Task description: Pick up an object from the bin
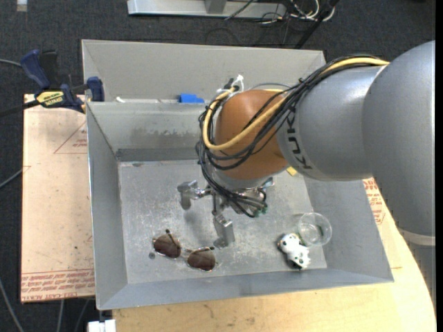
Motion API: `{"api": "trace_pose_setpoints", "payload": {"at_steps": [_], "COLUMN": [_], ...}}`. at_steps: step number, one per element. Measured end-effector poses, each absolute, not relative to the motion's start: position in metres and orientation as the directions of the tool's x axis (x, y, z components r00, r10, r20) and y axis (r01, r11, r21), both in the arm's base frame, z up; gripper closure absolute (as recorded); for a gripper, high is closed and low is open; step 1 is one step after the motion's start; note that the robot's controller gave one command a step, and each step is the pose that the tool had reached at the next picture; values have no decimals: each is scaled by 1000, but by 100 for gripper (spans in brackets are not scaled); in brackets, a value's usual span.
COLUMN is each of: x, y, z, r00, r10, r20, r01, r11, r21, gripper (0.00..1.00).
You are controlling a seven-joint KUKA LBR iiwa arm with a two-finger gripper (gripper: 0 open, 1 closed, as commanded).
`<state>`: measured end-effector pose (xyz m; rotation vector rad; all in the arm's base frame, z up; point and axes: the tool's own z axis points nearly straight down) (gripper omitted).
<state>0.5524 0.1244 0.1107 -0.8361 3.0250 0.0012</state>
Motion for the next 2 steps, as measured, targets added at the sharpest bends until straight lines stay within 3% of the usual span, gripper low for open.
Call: {"api": "trace_pose_setpoints", "payload": {"at_steps": [1,2], "x": [535,531], "y": [148,187], "z": [96,79], "r00": [-825,-769], "r10": [-565,-639], "r20": [-6,1], "r01": [-565,-639], "r11": [825,769], "r21": [-5,4], "gripper": [0,0]}}
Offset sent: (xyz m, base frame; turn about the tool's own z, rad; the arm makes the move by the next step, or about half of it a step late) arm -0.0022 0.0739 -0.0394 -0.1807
